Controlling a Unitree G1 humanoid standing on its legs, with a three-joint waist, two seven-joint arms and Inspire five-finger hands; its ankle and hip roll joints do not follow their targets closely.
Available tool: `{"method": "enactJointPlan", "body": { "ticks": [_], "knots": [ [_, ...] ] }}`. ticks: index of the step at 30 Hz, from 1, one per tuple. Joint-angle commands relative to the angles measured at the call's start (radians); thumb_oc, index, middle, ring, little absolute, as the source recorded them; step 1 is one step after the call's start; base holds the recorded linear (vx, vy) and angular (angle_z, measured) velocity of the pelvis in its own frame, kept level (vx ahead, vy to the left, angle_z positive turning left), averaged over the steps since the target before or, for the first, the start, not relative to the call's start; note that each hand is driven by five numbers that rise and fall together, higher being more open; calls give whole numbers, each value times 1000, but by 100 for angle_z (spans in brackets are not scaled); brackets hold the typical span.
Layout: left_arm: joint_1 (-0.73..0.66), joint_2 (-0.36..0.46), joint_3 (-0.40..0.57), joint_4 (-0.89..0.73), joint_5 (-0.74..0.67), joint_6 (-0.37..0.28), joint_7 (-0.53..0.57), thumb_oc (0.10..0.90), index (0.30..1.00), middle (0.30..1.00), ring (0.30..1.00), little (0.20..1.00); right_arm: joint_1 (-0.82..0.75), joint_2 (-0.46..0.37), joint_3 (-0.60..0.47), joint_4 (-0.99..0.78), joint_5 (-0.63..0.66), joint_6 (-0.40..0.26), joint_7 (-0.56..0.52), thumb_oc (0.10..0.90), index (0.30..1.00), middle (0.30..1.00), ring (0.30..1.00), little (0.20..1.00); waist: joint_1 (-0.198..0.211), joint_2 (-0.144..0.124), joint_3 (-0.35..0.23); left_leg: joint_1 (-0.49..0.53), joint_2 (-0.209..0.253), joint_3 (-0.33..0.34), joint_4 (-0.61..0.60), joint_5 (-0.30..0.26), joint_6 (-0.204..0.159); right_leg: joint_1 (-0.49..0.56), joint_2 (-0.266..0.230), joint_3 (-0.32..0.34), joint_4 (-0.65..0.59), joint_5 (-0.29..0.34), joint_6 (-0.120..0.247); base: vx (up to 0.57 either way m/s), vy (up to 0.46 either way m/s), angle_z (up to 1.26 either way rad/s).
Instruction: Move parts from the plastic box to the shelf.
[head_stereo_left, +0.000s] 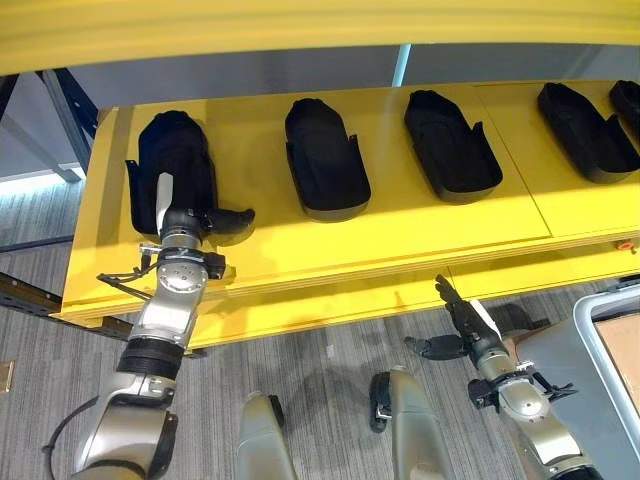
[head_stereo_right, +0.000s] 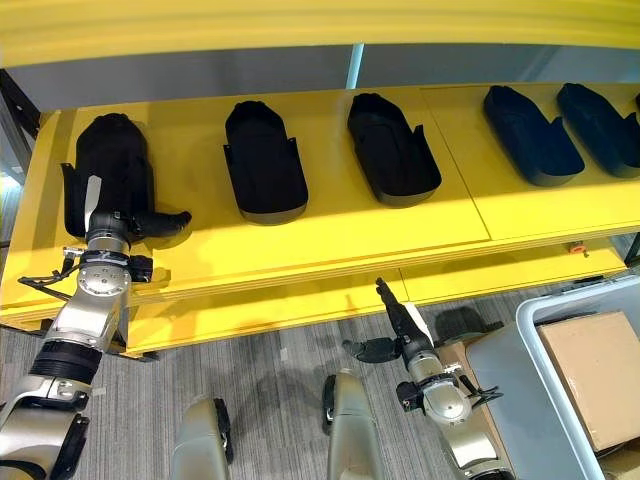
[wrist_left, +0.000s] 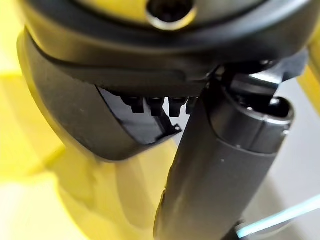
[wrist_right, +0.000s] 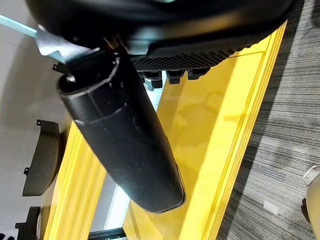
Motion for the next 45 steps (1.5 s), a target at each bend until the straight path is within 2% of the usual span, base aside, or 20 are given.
{"method": "enactJointPlan", "body": {
  "ticks": [1, 3, 9, 13, 14, 15, 16, 18, 19, 21, 22, 23, 31, 36, 45],
  "knots": [
    [8, 84, -6, -7, 149, -13, -6, 900, 1000, 1000, 1000, 1000, -14, -9, -89, -83, -1, -85, 4, 900, 1000, 1000, 1000, 1000, 15, 8, -36, -21, -14, -49, -60, 77, 43, 98, -28, 34, -75, -9, 55, 0, 0, 0],
    [18, 120, -16, -29, 242, -9, -36, 900, 1000, 1000, 1000, 1000, -9, -15, -91, -81, -2, -88, 13, 900, 1000, 1000, 1000, 1000, 15, 9, -37, -23, -13, -49, -58, 74, 44, 95, -29, 34, -71, -11, 56, 0, 0, 0],
    [57, 157, 2, -26, 332, -9, -51, 900, 1000, 1000, 1000, 1000, -6, -18, -87, -84, 0, -98, 29, 900, 1000, 1000, 1000, 1000, 18, 11, -38, -28, -14, -47, -55, 73, 44, 89, -30, 38, -70, -11, 56, 0, 0, 0],
    [66, 158, 22, -16, 322, -4, -46, 900, 1000, 1000, 1000, 1000, -1, -21, -90, -90, 1, -98, 33, 900, 1000, 1000, 1000, 1000, 17, 11, -40, -33, -14, -47, -51, 73, 45, 86, -32, 37, -69, -10, 54, 19, 1, 0],
    [65, 146, 37, 10, 286, -3, -37, 900, 1000, 1000, 1000, 1000, -1, -22, -91, -85, 0, -96, 33, 900, 1000, 1000, 1000, 1000, 18, 11, -44, -23, -12, -47, -45, 47, 40, 97, -32, 38, -65, -30, 61, 0, 0, 0],
    [63, 146, 37, 11, 285, -4, -36, 900, 1000, 1000, 1000, 1000, -2, -22, -91, -86, 0, -96, 33, 900, 1000, 1000, 1000, 1000, 18, 10, -41, -35, -14, -47, -51, 73, 45, 86, -31, 37, -71, -8, 54, 73, 5, -1],
    [57, 130, 51, 22, 233, -3, -25, 900, 1000, 1000, 1000, 1000, 0, -19, -90, -85, 3, -94, 33, 900, 1000, 1000, 1000, 1000, 18, 10, -45, -24, -13, -48, -44, 48, 41, 96, -31, 38, -64, -29, 61, 0, 0, 0],
    [50, 121, 60, 27, 200, -4, -18, 900, 1000, 1000, 1000, 1000, 0, -17, -90, -85, 2, -92, 32, 900, 1000, 1000, 1000, 1000, 18, 10, -45, -24, -14, -49, -44, 48, 41, 95, -32, 38, -64, -28, 61, 36, 2, -2],
    [38, 96, 81, 51, 99, -10, 1, 900, 1000, 1000, 1000, 1000, -1, -12, -87, -81, 5, -89, 29, 900, 1000, 1000, 1000, 1000, 18, 10, -48, -24, -14, -48, -46, 49, 42, 96, -32, 38, -66, -26, 61, 0, 0, 0],
    [12, 71, 90, 63, -9, -22, 17, 900, 1000, 1000, 1000, 1000, -5, -9, -82, -81, 1, -82, 23, 900, 1000, 1000, 1000, 1000, 17, 11, -50, -21, -14, -46, -50, 51, 41, 100, -32, 37, -71, -23, 61, -41, 0, -1],
    [10, 72, 90, 64, -11, -22, 18, 900, 1000, 1000, 1000, 1000, -6, -8, -83, -81, 1, -82, 23, 900, 1000, 1000, 1000, 1000, 17, 11, -48, -33, -16, -46, -57, 78, 46, 89, -32, 36, -78, 0, 54, -79, 6, -1],
    [-9, 54, 83, 59, -83, -37, 24, 900, 1000, 1000, 1000, 1000, -7, -6, -80, -79, 0, -78, 20, 900, 1000, 1000, 1000, 1000, 15, 11, -52, -33, -16, -47, -58, 79, 46, 91, -31, 36, -82, 2, 55, -81, 8, 0],
    [-86, 1, 37, 75, -317, -87, 12, 900, 1000, 1000, 1000, 1000, -21, 2, -63, -69, -6, -68, 4, 900, 1000, 1000, 1000, 1000, 7, 14, -59, -29, -17, -48, -66, 85, 46, 95, -28, 37, -89, 8, 56, 0, 0, 0],
    [-149, -21, 6, 121, -439, -103, 11, 900, 1000, 1000, 1000, 1000, -25, -2, -46, -64, -1, -67, -3, 900, 1000, 1000, 1000, 1000, 2, 13, -61, -29, -18, -48, -64, 86, 45, 97, -29, 36, -88, 8, 57, 0, 0, 0],
    [-207, -48, -30, 161, -532, -122, 26, 900, 1000, 1000, 1000, 1000, -30, -6, -32, -57, 3, -70, -16, 900, 1000, 1000, 1000, 1000, -4, 12, -64, -24, -17, -48, -68, 89, 43, 98, -29, 40, -88, 13, 60, 0, 0, 0]
  ]
}}
